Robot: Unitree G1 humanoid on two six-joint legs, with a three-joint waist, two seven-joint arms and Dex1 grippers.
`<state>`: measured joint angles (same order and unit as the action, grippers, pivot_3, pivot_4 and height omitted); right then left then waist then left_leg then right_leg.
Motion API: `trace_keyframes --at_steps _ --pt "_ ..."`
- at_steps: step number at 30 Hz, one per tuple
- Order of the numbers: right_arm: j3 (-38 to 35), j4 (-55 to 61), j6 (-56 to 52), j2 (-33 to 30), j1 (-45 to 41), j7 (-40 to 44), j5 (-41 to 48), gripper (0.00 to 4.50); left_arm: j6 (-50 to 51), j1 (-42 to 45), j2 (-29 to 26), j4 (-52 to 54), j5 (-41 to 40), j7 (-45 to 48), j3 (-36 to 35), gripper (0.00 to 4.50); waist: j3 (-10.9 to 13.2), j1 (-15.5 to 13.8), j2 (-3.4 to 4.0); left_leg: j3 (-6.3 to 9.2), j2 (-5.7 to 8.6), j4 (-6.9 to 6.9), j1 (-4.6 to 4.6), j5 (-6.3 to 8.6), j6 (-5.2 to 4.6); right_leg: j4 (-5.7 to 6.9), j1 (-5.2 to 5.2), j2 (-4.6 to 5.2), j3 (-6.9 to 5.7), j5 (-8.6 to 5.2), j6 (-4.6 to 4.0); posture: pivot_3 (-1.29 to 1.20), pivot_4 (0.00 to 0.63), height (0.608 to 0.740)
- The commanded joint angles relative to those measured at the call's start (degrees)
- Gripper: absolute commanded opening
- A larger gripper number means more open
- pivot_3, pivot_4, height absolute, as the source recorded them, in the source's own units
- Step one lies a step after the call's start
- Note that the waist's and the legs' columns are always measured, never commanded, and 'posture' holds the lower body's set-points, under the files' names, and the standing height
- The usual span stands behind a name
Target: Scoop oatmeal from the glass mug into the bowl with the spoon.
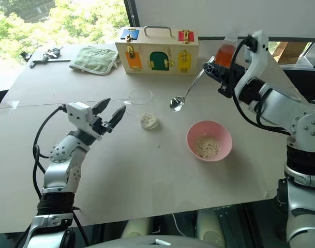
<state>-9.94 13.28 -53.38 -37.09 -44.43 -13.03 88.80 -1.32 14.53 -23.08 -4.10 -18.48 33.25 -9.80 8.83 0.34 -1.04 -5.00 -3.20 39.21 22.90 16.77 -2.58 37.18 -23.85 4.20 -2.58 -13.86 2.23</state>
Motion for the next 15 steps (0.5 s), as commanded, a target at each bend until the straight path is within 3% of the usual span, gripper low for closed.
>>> trace_keyframes --at_steps 1,15 --pt "-1.9 0.0 1.4 -1.0 -5.6 1.9 -2.4 0.0 -2.1 1.5 0.7 -0.5 0.4 0.9 0.9 3.21 0.0 0.0 0.0 0.01 0.0 0.0 0.0 0.0 0.0 0.01 0.0 -0.01 0.0 0.0 0.0 0.0 0.15 0.74" --pt "2.7 -2.6 -0.2 5.8 -15.9 10.3 -11.8 0.0 -1.8 7.7 4.0 -9.9 -1.9 1.7 0.1 3.21 0.0 0.1 0.0 0.02 0.0 0.0 0.06 -0.01 0.01 0.0 -0.03 0.01 -0.05 0.01 0.01 0.0 0.15 0.74"
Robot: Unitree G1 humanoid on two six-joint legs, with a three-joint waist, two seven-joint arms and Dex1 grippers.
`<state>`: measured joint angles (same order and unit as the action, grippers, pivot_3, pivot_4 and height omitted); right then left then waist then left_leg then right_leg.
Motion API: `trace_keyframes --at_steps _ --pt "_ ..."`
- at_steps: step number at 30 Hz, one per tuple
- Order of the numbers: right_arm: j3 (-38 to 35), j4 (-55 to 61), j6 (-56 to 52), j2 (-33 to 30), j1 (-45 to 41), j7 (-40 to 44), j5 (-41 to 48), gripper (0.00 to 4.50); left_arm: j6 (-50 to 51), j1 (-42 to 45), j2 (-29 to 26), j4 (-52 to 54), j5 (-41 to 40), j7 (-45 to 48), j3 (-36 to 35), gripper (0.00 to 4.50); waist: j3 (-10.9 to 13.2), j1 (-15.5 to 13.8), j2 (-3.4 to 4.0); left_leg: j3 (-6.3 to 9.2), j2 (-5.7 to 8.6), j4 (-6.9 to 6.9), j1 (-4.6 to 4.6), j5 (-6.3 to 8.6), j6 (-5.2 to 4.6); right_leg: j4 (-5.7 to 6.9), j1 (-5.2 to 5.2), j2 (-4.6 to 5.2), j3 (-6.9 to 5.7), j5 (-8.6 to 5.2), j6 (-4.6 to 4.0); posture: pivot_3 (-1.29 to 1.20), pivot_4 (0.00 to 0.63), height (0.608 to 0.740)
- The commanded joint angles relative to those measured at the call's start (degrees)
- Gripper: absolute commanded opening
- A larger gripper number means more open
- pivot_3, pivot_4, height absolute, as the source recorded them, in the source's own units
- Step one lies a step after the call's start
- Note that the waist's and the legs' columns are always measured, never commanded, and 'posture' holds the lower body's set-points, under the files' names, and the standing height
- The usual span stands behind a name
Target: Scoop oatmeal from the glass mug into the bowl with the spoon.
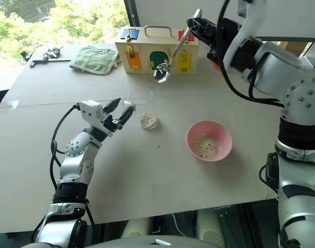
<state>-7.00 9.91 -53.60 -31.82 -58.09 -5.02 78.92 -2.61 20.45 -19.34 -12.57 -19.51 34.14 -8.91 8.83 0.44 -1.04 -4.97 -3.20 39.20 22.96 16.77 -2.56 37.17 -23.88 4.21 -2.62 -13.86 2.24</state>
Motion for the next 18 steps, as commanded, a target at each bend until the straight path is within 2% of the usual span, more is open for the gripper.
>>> trace_keyframes --at_steps 1,4,6,8,9,10,12,13,18 --pt "0.3 0.6 -0.1 1.0 -2.7 3.1 -2.7 0.0 -0.6 2.6 0.5 -2.5 -1.0 1.0 -0.8 3.21 0.0 0.0 0.0 0.0 0.0 0.0 0.01 -0.04 0.06 -0.01 0.0 0.0 -0.01 0.0 0.0 0.0 0.15 0.74" --pt "0.8 0.4 -0.5 1.9 -3.6 4.9 -4.7 0.0 -1.1 4.0 0.7 -4.6 -1.2 1.7 -0.8 3.21 0.0 0.1 0.0 -0.02 0.01 0.0 0.05 -0.12 0.2 -0.06 -0.01 0.01 0.0 0.02 0.03 0.0 0.15 0.74" --pt "1.1 0.4 -0.7 2.3 -3.9 6.1 -6.0 0.0 -1.4 4.4 0.9 -5.5 -1.3 2.0 -0.9 2.7 0.0 0.0 0.0 -0.01 0.02 0.0 0.08 -0.12 0.21 -0.07 -0.01 0.01 -0.03 0.02 0.04 0.0 0.15 0.74" --pt "1.9 0.6 -0.9 2.6 -4.0 7.6 -8.1 0.0 -2.0 4.8 1.2 -6.3 -1.1 2.3 -0.7 2.03 0.0 0.0 0.0 -0.01 0.01 0.0 0.08 -0.12 0.21 -0.08 -0.01 0.01 -0.07 0.02 0.04 0.0 0.15 0.74" --pt "2.6 0.8 -0.8 2.7 -4.0 8.5 -9.7 0.0 -2.2 4.9 1.4 -6.5 -1.0 2.3 -0.6 1.51 0.0 0.1 0.0 -0.01 0.02 0.0 0.09 -0.12 0.21 -0.09 -0.01 0.01 -0.08 0.02 0.04 0.0 0.15 0.74" --pt "3.4 1.0 -0.7 2.6 -3.9 9.6 -11.4 0.0 -2.2 4.9 1.5 -6.5 -0.9 2.4 -0.4 1.25 0.0 0.1 0.0 -0.01 0.01 -0.01 0.09 -0.12 0.21 -0.09 -0.01 0.01 -0.07 0.03 0.04 0.0 0.15 0.74" --pt "4.8 1.3 -0.5 2.6 -3.7 11.7 -14.2 0.0 -2.4 4.8 1.6 -6.4 -0.2 2.5 0.2 0.21 0.0 0.1 0.0 -0.01 0.02 0.0 0.09 -0.12 0.21 -0.09 -0.01 0.01 -0.07 0.03 0.04 0.0 0.15 0.74" --pt "5.1 1.3 -0.5 2.9 -3.7 12.4 -15.2 0.0 -2.3 4.8 1.7 -6.2 -0.1 2.5 0.4 0.05 0.0 0.2 -0.01 -0.01 0.02 -0.01 0.09 -0.12 0.21 -0.09 -0.01 0.01 -0.08 0.03 0.04 0.0 0.15 0.74" --pt "7.4 1.0 -0.2 5.3 -5.2 15.0 -20.6 0.0 -2.0 4.7 1.7 -5.2 0.5 2.8 1.0 0.05 0.0 0.2 0.0 0.01 0.03 -0.01 0.07 -0.13 0.22 -0.06 -0.01 0.0 -0.08 0.03 0.05 0.0 0.15 0.74"
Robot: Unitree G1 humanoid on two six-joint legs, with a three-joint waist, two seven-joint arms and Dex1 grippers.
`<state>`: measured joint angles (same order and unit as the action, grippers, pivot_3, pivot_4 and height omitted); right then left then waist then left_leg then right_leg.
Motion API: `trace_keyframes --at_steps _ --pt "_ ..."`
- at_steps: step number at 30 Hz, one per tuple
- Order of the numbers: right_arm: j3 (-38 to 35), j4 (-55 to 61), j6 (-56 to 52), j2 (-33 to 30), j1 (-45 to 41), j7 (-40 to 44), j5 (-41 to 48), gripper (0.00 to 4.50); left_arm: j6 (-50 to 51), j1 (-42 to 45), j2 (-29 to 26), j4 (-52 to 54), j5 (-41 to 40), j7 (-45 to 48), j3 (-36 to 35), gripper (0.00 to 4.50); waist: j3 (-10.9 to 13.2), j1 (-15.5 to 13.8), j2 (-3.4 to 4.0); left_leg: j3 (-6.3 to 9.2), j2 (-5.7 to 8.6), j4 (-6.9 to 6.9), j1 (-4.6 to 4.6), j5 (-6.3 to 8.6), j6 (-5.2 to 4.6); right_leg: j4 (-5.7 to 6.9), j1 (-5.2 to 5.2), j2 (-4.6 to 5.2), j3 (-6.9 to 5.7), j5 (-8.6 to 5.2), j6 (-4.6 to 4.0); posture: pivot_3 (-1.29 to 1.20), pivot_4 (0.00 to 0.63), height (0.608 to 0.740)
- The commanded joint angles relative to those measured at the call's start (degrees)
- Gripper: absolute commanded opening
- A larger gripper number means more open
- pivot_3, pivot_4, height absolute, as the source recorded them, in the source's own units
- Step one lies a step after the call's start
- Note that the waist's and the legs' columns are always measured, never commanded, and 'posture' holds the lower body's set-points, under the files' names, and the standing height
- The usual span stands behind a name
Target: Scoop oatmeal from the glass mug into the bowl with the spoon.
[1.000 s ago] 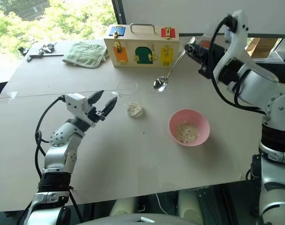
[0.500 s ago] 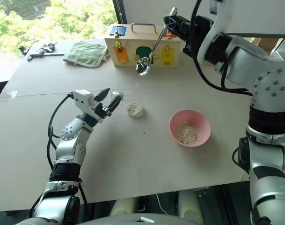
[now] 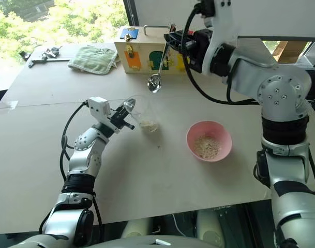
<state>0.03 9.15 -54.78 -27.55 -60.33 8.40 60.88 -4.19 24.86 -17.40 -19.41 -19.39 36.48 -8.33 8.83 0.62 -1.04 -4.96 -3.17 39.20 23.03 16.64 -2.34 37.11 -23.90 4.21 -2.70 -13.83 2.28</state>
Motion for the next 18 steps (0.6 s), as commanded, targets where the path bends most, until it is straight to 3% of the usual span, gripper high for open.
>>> trace_keyframes --at_steps 1,7,18 --pt "0.6 1.8 0.9 1.5 -3.2 2.0 -3.4 0.0 -0.4 0.4 -0.3 1.8 0.4 0.5 0.5 0.05 0.0 0.0 0.0 0.0 0.0 0.0 0.0 0.0 0.0 0.01 -0.01 0.0 0.0 0.0 0.0 0.0 0.15 0.74" --pt "-0.7 2.9 0.6 3.9 -4.2 4.4 -5.1 0.0 0.5 0.9 -0.3 3.0 0.6 -0.2 0.6 0.05 0.0 -0.1 0.0 0.0 0.0 0.0 0.03 0.0 0.01 -0.01 0.0 0.02 -0.04 0.0 0.0 0.0 0.15 0.74" --pt "1.8 7.4 -2.2 1.9 -0.8 12.2 -7.0 0.0 1.2 3.3 -0.3 2.6 2.2 -1.1 1.8 0.05 0.0 -0.1 0.0 0.01 0.03 0.01 0.11 -0.01 0.01 -0.04 0.0 0.03 -0.17 0.01 0.01 0.0 0.15 0.74"
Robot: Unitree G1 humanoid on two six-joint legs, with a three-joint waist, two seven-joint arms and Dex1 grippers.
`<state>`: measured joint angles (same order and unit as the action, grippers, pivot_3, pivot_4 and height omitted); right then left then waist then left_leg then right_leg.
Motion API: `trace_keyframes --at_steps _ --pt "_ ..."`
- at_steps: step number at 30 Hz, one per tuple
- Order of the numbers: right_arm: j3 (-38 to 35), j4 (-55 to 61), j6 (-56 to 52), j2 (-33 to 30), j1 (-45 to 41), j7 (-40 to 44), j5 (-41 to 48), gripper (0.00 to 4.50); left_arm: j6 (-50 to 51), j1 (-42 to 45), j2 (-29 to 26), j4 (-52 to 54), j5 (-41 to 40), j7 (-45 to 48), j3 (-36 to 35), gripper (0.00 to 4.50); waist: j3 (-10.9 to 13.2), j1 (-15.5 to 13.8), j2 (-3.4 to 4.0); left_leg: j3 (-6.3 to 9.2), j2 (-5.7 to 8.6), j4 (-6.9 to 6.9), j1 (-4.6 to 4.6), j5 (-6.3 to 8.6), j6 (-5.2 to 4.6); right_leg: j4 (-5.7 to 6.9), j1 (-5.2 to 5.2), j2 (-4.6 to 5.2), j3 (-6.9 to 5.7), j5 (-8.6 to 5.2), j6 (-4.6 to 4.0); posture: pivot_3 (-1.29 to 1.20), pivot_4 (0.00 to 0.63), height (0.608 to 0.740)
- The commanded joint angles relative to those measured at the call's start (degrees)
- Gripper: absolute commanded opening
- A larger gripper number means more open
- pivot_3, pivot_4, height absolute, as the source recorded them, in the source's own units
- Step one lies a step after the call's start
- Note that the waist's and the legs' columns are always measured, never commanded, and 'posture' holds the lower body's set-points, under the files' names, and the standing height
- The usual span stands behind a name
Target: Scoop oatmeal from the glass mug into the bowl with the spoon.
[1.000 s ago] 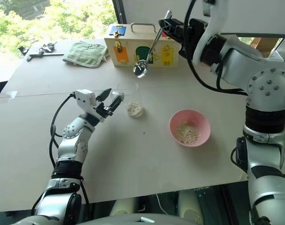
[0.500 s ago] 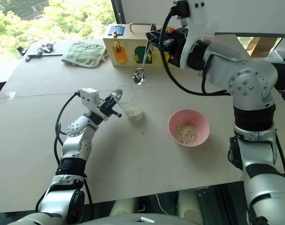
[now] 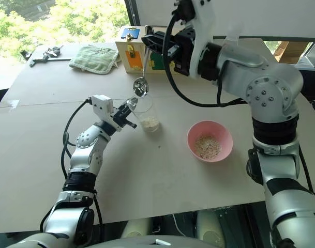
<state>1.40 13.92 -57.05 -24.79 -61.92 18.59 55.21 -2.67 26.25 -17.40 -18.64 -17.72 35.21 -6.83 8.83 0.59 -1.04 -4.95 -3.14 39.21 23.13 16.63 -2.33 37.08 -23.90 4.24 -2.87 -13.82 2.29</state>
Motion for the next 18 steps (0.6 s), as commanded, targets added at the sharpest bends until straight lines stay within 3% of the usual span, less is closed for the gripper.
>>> trace_keyframes --at_steps 1,10,18 --pt "1.1 2.8 0.2 -1.1 1.3 2.6 -2.4 0.0 -0.3 2.3 -0.4 1.8 0.6 0.1 0.5 0.05 0.0 0.0 0.0 -0.01 0.02 0.0 0.01 0.0 0.0 0.0 0.0 0.0 -0.03 0.0 0.0 0.0 0.15 0.74" --pt "8.2 1.8 4.7 -3.8 7.2 8.0 -14.9 0.0 -0.2 4.6 -0.9 2.7 2.4 0.8 2.0 0.05 0.0 0.0 0.0 0.1 0.1 0.07 0.31 -0.01 0.02 -0.05 -0.16 0.0 -0.24 0.0 0.0 0.0 0.15 0.74" --pt "5.3 -1.9 1.8 2.5 11.1 4.6 -16.4 0.0 -3.2 5.4 -2.3 2.1 6.2 1.2 4.0 0.05 0.0 0.0 0.0 0.18 0.13 0.19 0.62 -0.09 0.14 0.05 -0.46 -0.02 -0.32 0.01 0.02 0.0 0.15 0.74"
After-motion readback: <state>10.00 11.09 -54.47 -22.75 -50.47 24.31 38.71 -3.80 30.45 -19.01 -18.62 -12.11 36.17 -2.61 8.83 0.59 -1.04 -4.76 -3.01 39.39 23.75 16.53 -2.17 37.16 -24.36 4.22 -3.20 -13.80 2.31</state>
